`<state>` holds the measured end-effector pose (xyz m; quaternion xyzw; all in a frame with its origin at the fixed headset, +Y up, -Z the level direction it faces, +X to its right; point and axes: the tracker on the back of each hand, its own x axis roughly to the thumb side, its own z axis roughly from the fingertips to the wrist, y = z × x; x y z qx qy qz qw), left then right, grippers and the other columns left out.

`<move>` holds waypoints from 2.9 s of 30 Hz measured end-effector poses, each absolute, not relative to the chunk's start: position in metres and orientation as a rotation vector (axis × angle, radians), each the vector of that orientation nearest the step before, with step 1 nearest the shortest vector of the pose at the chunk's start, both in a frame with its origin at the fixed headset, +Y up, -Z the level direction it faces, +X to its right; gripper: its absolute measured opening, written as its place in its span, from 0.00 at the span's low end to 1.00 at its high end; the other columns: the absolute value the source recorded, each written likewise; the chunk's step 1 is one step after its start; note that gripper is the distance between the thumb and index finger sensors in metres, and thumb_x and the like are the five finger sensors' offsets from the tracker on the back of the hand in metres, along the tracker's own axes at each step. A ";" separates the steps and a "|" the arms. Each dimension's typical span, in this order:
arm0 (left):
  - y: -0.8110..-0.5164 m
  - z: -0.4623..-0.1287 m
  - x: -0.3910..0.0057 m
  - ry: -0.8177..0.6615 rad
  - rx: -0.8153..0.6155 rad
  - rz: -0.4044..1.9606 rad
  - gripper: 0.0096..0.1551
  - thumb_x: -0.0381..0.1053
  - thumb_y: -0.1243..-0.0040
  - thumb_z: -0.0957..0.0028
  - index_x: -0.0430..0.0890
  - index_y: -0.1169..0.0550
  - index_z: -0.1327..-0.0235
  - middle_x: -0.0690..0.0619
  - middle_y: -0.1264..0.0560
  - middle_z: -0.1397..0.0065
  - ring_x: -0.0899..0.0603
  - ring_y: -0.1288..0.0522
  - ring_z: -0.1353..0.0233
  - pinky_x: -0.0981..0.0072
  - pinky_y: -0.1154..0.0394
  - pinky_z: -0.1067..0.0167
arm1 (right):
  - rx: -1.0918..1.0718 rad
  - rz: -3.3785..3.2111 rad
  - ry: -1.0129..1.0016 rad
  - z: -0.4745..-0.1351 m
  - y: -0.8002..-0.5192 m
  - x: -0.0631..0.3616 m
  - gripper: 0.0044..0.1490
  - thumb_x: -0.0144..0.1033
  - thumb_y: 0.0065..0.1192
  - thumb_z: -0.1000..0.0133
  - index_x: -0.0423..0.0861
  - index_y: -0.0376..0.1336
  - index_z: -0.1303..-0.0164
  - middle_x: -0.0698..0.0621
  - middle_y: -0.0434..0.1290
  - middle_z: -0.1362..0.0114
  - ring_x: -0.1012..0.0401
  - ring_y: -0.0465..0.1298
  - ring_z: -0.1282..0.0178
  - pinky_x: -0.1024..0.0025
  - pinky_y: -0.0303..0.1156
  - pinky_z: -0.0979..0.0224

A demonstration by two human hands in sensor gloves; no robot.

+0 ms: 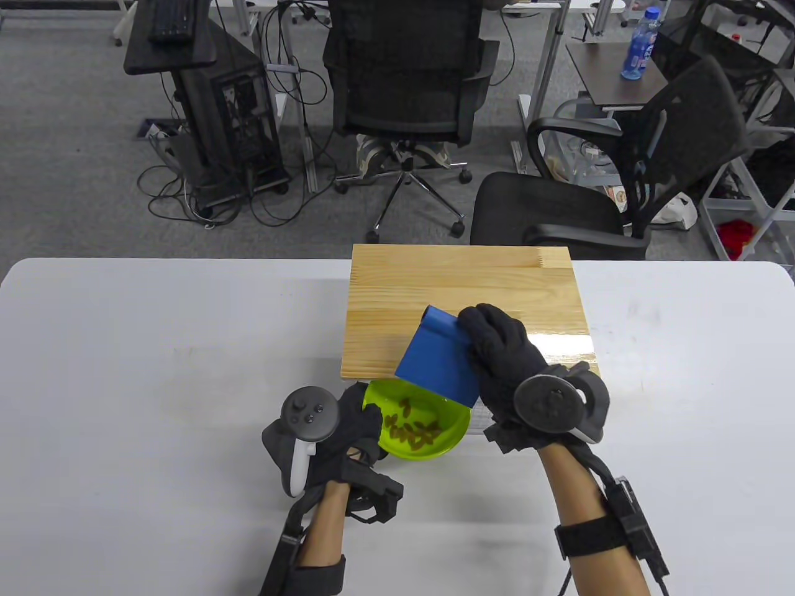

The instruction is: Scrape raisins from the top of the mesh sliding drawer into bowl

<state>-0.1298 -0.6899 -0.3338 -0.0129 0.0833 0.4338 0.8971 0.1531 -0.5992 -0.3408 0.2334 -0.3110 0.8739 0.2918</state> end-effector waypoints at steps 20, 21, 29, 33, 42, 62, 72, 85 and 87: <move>-0.664 -0.325 -0.123 -0.092 -0.249 0.774 0.31 0.46 0.37 0.43 0.40 0.26 0.26 0.40 0.18 0.36 0.48 0.09 0.69 0.68 0.12 0.70 | 0.280 2.076 -0.917 -0.310 -0.677 0.244 0.36 0.27 0.63 0.42 0.41 0.55 0.23 0.38 0.59 0.22 0.39 0.72 0.31 0.39 0.72 0.35; -0.661 -0.324 -0.124 -0.097 -0.240 0.778 0.30 0.46 0.37 0.43 0.40 0.26 0.27 0.40 0.18 0.36 0.48 0.09 0.69 0.68 0.12 0.70 | 0.280 2.082 -0.914 -0.310 -0.679 0.244 0.36 0.27 0.64 0.42 0.41 0.55 0.23 0.38 0.59 0.22 0.39 0.72 0.31 0.39 0.71 0.35; -0.634 -0.313 -0.162 -0.016 -0.076 0.912 0.29 0.46 0.37 0.43 0.40 0.25 0.28 0.40 0.17 0.37 0.48 0.09 0.70 0.69 0.12 0.71 | 0.275 2.078 -0.894 -0.311 -0.682 0.242 0.36 0.27 0.64 0.42 0.41 0.55 0.23 0.38 0.59 0.22 0.39 0.72 0.31 0.39 0.71 0.35; -0.627 -0.313 -0.196 0.148 0.065 1.012 0.29 0.46 0.38 0.43 0.40 0.26 0.28 0.41 0.17 0.37 0.48 0.09 0.70 0.69 0.12 0.71 | 0.293 2.100 -0.908 -0.310 -0.680 0.241 0.36 0.27 0.64 0.42 0.41 0.55 0.23 0.38 0.59 0.22 0.39 0.72 0.31 0.39 0.71 0.35; -0.653 -0.333 -0.278 0.573 0.294 1.016 0.30 0.46 0.38 0.43 0.41 0.27 0.27 0.41 0.18 0.36 0.48 0.09 0.68 0.69 0.12 0.69 | 0.270 2.070 -0.905 -0.310 -0.679 0.244 0.36 0.27 0.64 0.42 0.42 0.55 0.23 0.38 0.59 0.22 0.39 0.72 0.31 0.39 0.71 0.35; -0.749 -0.355 -0.299 0.820 0.099 0.690 0.30 0.46 0.38 0.43 0.42 0.27 0.27 0.41 0.18 0.35 0.47 0.09 0.67 0.67 0.11 0.68 | 0.278 2.090 -0.895 -0.311 -0.679 0.243 0.36 0.27 0.64 0.42 0.42 0.55 0.23 0.38 0.59 0.22 0.39 0.72 0.31 0.39 0.71 0.35; -0.754 -0.354 -0.297 0.827 0.039 0.673 0.30 0.47 0.39 0.43 0.42 0.27 0.26 0.42 0.18 0.36 0.47 0.09 0.64 0.65 0.12 0.65 | 0.282 2.089 -0.893 -0.311 -0.680 0.243 0.36 0.27 0.64 0.42 0.42 0.56 0.23 0.38 0.59 0.22 0.39 0.72 0.31 0.39 0.71 0.35; -0.745 -0.340 -0.293 0.861 0.011 0.684 0.39 0.55 0.41 0.41 0.42 0.36 0.19 0.39 0.27 0.24 0.37 0.14 0.41 0.49 0.16 0.48 | 0.283 2.076 -0.888 -0.311 -0.680 0.245 0.36 0.27 0.64 0.42 0.41 0.56 0.23 0.38 0.60 0.22 0.39 0.73 0.32 0.39 0.71 0.35; -0.726 -0.338 -0.282 0.831 0.102 0.593 0.42 0.59 0.44 0.41 0.43 0.38 0.17 0.37 0.32 0.20 0.32 0.20 0.32 0.42 0.20 0.42 | 0.273 2.064 -0.891 -0.310 -0.679 0.247 0.36 0.27 0.65 0.42 0.41 0.56 0.23 0.38 0.59 0.22 0.39 0.72 0.32 0.39 0.71 0.35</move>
